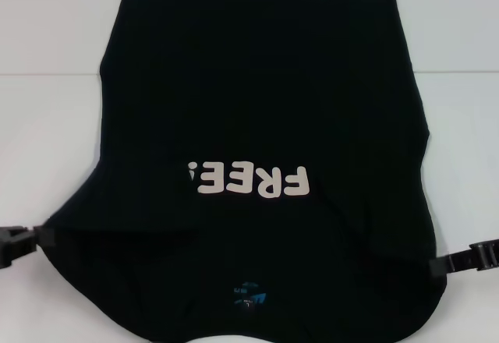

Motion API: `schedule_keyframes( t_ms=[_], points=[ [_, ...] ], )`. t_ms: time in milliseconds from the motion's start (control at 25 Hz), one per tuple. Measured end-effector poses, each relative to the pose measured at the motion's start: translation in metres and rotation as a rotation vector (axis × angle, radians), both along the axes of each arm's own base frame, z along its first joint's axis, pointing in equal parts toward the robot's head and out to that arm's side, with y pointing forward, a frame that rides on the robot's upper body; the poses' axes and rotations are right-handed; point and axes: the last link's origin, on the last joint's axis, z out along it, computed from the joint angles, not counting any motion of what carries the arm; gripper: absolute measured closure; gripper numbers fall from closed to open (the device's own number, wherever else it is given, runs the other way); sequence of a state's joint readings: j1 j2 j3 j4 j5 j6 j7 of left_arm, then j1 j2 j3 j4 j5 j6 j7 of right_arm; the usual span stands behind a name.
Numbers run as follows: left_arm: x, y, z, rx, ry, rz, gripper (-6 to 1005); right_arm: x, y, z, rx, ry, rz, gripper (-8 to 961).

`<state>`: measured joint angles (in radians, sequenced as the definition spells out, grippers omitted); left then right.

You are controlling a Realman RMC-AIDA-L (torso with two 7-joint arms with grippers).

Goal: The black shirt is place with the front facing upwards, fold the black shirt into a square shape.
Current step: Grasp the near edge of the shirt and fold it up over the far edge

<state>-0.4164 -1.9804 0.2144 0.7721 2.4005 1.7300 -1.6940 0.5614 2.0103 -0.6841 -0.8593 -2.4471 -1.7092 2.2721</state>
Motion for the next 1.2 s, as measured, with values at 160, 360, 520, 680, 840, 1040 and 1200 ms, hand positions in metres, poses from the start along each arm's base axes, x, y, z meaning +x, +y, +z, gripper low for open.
schedule_keyframes(
  t_ms=[160,360,520,680,840,1040,1200],
  points=[
    [-0.003,-0.007,0.003,0.01,-0.044,0.041,973,0.01,-0.015,-0.001,0.053,0.078,0.011,900],
    [-0.012,-0.02,0.004,0.017,-0.068,0.106,973,0.027,-0.034,0.002,0.109,0.127,0.004,900],
    [-0.019,-0.032,0.005,0.015,-0.082,0.154,973,0.046,-0.049,0.009,0.155,0.148,-0.021,900],
    [-0.023,-0.047,0.002,-0.007,-0.107,0.184,973,0.063,-0.063,0.017,0.193,0.166,-0.047,900],
    [-0.024,-0.061,-0.002,-0.031,-0.142,0.191,973,0.078,-0.075,0.026,0.224,0.17,-0.068,901],
    [-0.021,-0.079,-0.01,-0.091,-0.197,0.178,973,0.088,-0.089,0.032,0.244,0.163,-0.088,901],
    [-0.019,-0.091,-0.015,-0.128,-0.228,0.171,973,0.094,-0.099,0.035,0.251,0.158,-0.106,900]
  ],
)
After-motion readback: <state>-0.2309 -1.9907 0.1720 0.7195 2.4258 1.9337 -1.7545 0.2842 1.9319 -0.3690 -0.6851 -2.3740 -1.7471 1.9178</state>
